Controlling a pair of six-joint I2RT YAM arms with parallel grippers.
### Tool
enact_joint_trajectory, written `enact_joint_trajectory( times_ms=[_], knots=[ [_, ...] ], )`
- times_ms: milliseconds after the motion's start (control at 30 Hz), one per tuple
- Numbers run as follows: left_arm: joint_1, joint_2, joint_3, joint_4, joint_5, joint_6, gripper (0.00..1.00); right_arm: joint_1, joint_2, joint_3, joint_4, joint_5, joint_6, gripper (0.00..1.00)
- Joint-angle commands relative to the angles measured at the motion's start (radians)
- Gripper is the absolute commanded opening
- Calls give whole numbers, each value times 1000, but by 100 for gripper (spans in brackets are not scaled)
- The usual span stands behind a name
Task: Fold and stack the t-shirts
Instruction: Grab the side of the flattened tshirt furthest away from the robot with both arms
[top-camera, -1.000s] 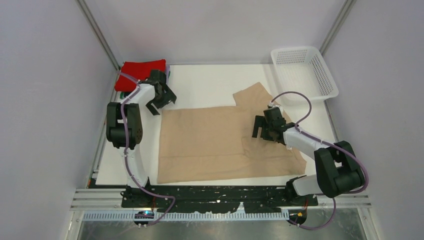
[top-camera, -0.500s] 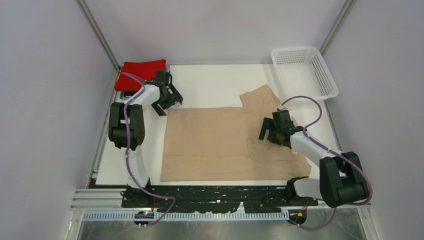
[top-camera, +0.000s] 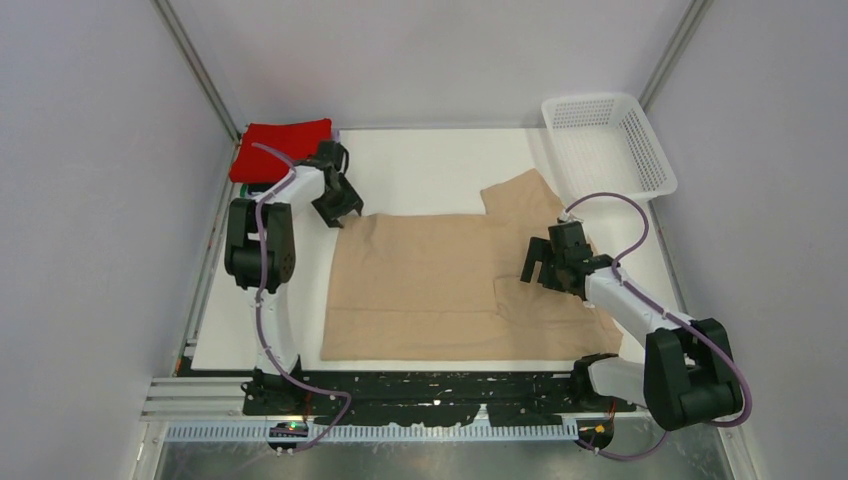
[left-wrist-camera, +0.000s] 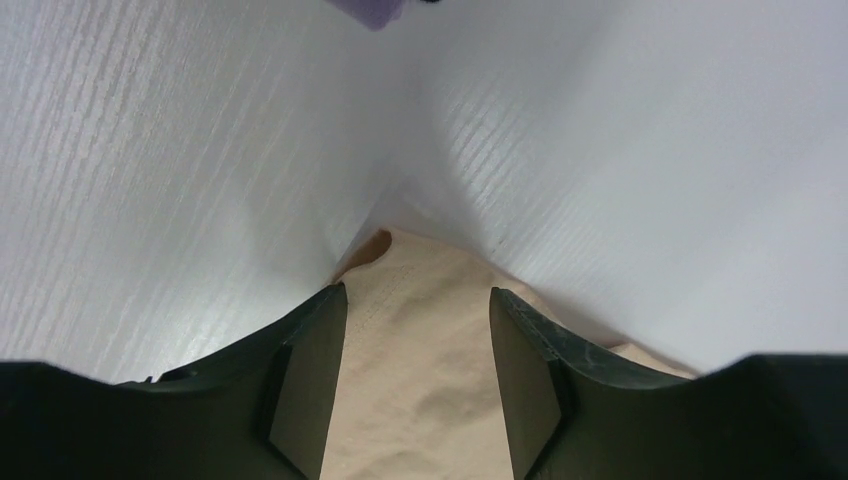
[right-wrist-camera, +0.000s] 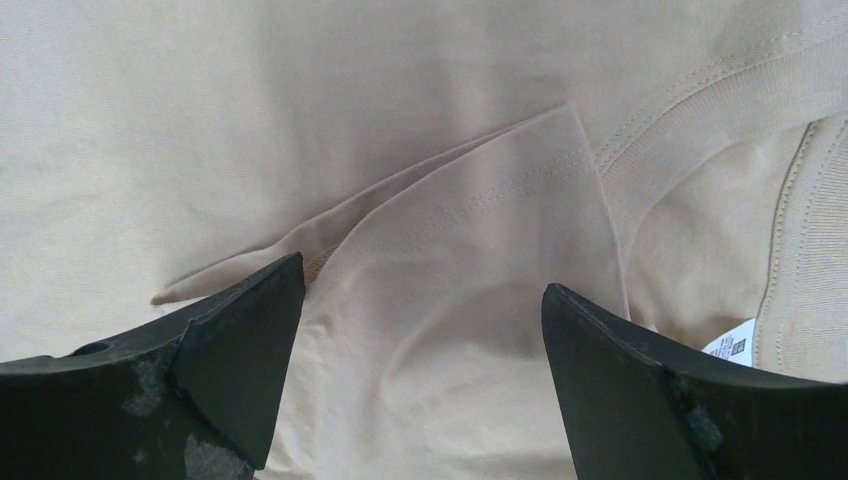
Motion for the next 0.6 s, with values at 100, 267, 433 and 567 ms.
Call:
enact_joint_trajectory(
  times_ms=[100,267,433,567],
  knots=[
    [-38,105,218,-219,-109,15,54,-3,-41,0,-3,18,-10,95],
    [-54,166,331,-328,-155,8,53,-3,-68,-8,-7,18,-15,95],
    [-54,193,382,-380,-156,-8,52,-5,-98,-16,-8,22,-20,95],
    [-61,207,413,-429,-174,-44,52,-19,-96,-26,-10,9,-17,95]
  ],
)
